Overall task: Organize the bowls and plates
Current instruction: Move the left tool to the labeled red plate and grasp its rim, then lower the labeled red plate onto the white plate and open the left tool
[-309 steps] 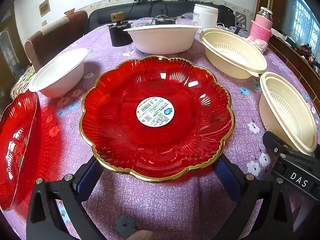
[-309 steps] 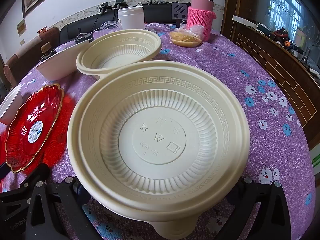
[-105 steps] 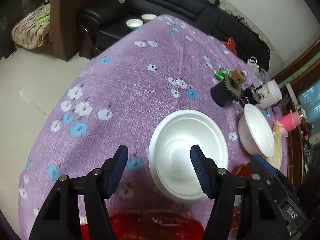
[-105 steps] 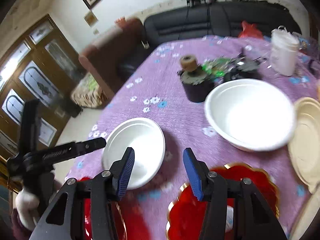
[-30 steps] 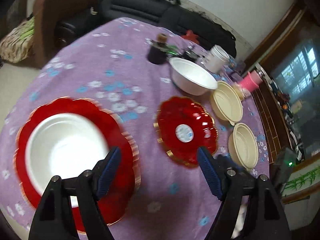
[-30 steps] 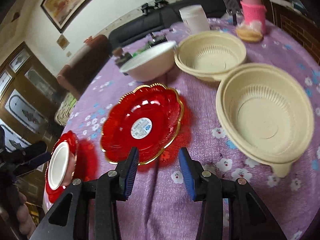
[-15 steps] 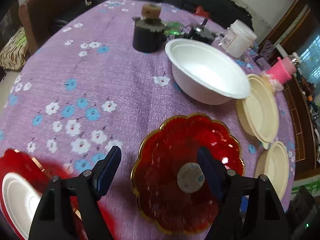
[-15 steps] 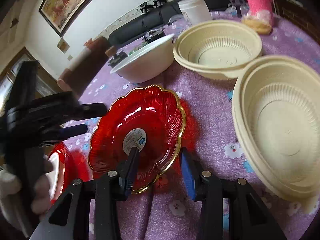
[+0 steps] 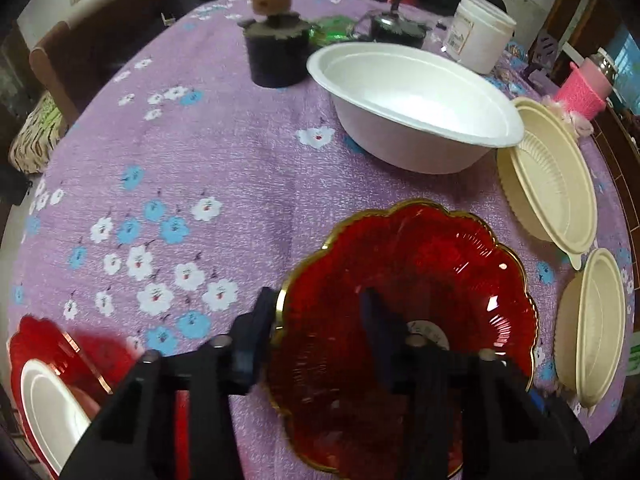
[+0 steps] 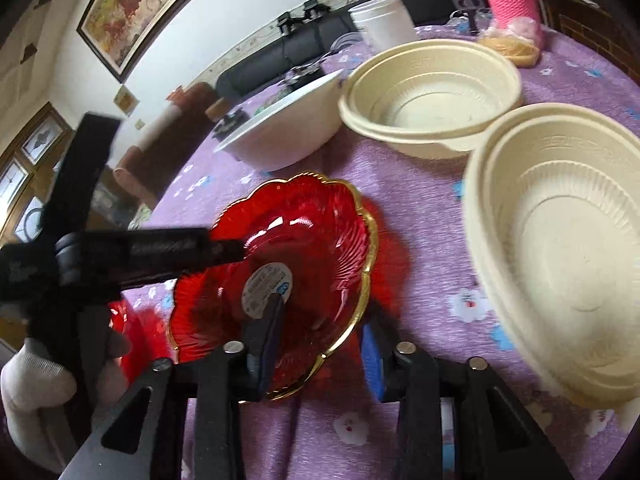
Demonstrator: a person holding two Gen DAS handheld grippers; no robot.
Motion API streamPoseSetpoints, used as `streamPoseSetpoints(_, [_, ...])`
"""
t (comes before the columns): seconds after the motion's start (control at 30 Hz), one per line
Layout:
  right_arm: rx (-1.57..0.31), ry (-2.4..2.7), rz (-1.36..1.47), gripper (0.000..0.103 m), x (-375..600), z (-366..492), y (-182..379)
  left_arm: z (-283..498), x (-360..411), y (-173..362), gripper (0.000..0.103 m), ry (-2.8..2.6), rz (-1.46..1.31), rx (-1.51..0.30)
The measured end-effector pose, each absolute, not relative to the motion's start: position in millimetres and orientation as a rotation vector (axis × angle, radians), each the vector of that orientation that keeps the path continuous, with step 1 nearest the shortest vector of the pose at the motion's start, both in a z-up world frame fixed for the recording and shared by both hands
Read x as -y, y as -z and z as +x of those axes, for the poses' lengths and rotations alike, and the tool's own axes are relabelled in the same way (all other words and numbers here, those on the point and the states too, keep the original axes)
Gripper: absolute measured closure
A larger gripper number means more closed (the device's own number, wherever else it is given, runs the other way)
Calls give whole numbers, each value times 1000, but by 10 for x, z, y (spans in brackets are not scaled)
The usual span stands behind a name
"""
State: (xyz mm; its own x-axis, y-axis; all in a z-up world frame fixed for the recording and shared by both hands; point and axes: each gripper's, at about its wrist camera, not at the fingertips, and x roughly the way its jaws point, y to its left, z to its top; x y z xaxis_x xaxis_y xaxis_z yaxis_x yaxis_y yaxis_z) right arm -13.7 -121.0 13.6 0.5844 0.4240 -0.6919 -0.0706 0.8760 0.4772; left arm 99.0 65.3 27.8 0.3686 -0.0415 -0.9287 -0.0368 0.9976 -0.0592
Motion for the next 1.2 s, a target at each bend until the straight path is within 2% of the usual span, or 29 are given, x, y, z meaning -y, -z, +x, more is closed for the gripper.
streamPoseSetpoints(0.07, [-907,-304,452,70,1258,-146,-138,929,-671,-328,66,11,-94,-1177])
streamPoseSetpoints(0.4, [-837,-386,490,70,1273,-286,-276,373,-865,-768,66,54,-191,-1035])
streamPoseSetpoints(0.6, [-801,-479,512,70,1141,-429,-422,-70,-1301,-971,66,83,-321,-961])
streamPoseSetpoints(0.93, [-803,-645,297,69,6,-755,-749,-724,-2286,-1000,65,-65,-420,-860])
streamPoseSetpoints(1.2, [-849,-689,138,69,-721,-802,-668,-963,-2870,-752,65,-153,-462,-859])
